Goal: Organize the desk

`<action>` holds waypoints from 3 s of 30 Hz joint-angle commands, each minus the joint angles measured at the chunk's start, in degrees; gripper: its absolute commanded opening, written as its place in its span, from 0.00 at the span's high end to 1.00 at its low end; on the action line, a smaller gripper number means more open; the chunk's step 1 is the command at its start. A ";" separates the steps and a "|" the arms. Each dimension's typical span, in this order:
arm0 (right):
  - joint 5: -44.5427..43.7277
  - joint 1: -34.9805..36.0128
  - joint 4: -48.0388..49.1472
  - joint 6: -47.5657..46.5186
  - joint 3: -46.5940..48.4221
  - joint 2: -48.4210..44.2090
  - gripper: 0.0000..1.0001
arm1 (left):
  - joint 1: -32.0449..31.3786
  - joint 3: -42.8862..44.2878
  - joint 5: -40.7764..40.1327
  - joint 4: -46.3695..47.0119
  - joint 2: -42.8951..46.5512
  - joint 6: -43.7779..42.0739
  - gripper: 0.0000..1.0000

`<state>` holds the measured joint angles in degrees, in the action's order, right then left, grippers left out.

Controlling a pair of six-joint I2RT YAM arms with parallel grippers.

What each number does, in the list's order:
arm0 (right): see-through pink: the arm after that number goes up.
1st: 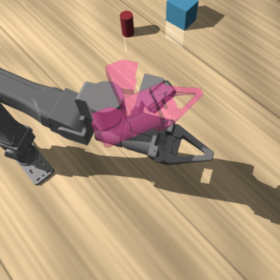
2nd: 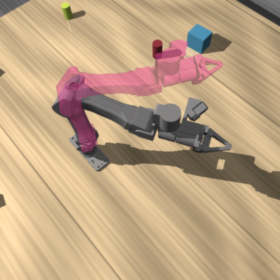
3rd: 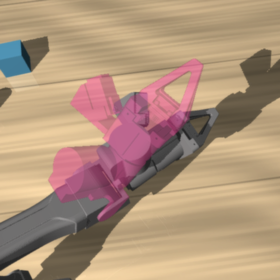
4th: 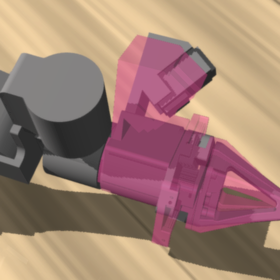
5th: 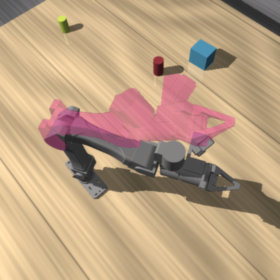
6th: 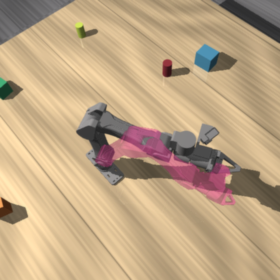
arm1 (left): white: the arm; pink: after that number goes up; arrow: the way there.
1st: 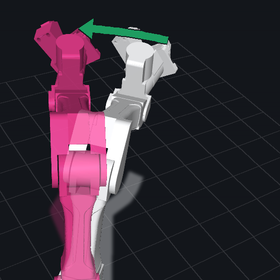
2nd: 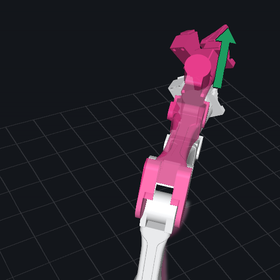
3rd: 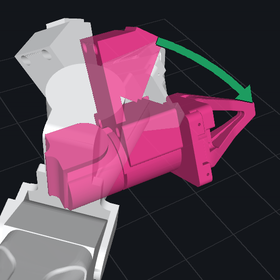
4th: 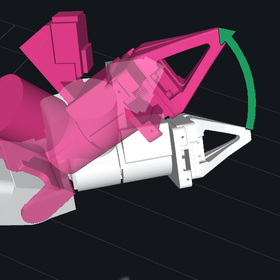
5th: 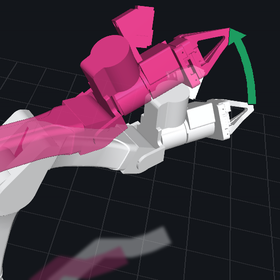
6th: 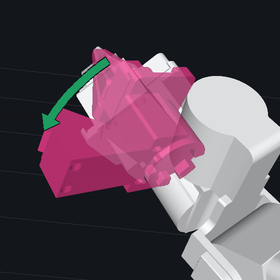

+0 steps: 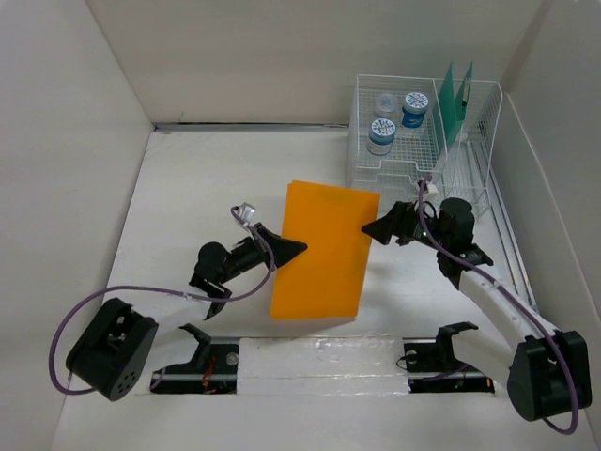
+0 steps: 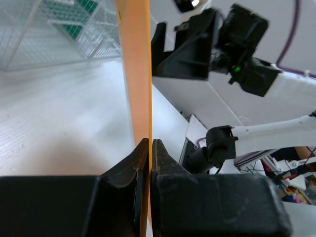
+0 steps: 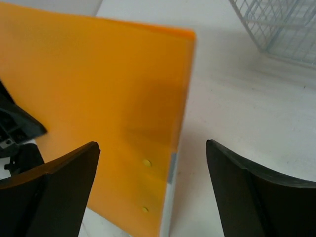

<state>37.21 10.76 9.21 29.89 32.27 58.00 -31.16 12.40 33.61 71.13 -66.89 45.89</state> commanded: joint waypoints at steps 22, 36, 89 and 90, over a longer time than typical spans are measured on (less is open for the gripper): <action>21.67 14.11 46.58 5.70 -4.76 2.11 0.00 | 0.48 2.53 9.46 8.59 20.92 5.00 1.00; 10.45 21.04 34.34 7.12 -0.73 -5.07 1.00 | 0.48 3.77 4.11 -5.81 26.72 -0.88 1.00; -69.57 -9.62 -24.61 -28.39 69.53 14.43 1.00 | 0.48 3.77 -10.75 -36.15 38.06 -7.92 0.08; -68.60 -9.62 -23.90 -28.92 68.98 14.60 1.00 | 0.48 3.77 -10.75 -36.15 38.15 -7.83 0.08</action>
<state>-32.51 1.56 -21.74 4.32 102.26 72.79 -30.41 16.62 21.65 31.53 -29.41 37.87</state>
